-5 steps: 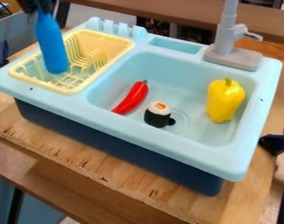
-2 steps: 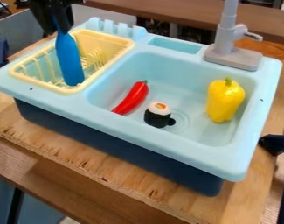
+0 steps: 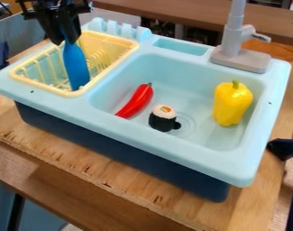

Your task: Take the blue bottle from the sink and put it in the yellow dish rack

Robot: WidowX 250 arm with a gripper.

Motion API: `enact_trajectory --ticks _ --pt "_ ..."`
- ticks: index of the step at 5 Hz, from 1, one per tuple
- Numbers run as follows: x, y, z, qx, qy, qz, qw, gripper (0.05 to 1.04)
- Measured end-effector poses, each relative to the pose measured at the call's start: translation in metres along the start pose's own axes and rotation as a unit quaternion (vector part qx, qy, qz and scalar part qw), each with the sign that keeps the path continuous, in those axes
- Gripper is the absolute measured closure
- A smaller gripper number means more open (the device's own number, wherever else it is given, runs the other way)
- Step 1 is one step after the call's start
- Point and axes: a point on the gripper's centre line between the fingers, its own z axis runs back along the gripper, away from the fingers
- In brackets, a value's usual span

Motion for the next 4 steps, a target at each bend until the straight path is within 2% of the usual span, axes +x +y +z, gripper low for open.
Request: enact_trajectory --ticks 2,3,4 --pt "-0.001 0.001 -0.003 0.000 0.009 0.000 1.0000 0.147" --pt "-0.002 0.001 -0.002 0.004 0.011 0.002 0.9999 0.082" --pt "-0.003 -0.003 0.021 0.009 -0.022 0.001 0.9997 0.083"
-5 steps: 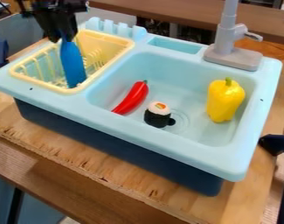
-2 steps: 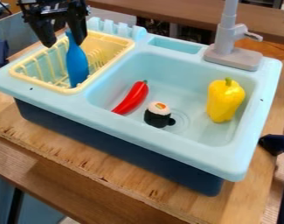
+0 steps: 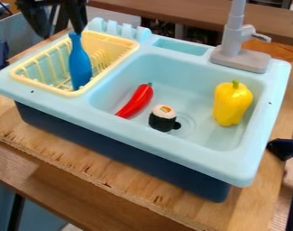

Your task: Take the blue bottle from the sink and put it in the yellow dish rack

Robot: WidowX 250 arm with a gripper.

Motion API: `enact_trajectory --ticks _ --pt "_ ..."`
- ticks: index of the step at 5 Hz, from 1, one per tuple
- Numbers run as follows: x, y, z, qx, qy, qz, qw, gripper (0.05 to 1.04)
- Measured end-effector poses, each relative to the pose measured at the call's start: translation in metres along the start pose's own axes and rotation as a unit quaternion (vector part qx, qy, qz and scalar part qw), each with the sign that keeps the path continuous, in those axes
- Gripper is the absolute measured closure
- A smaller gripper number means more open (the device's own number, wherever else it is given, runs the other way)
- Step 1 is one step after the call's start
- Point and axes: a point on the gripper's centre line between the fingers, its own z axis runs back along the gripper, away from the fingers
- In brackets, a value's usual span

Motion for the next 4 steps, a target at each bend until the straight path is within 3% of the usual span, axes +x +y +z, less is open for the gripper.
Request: enact_trajectory --ticks 1,2,3,4 --pt "0.000 0.004 0.023 -0.013 -0.042 0.020 0.9989 0.083" --pt "0.000 0.004 0.028 -0.016 -0.039 0.023 0.9988 0.083" --pt "0.002 -0.005 0.051 0.027 -0.013 -0.011 0.9995 0.083" --pt "0.002 -0.011 0.041 0.052 0.033 -0.026 0.9978 0.083"
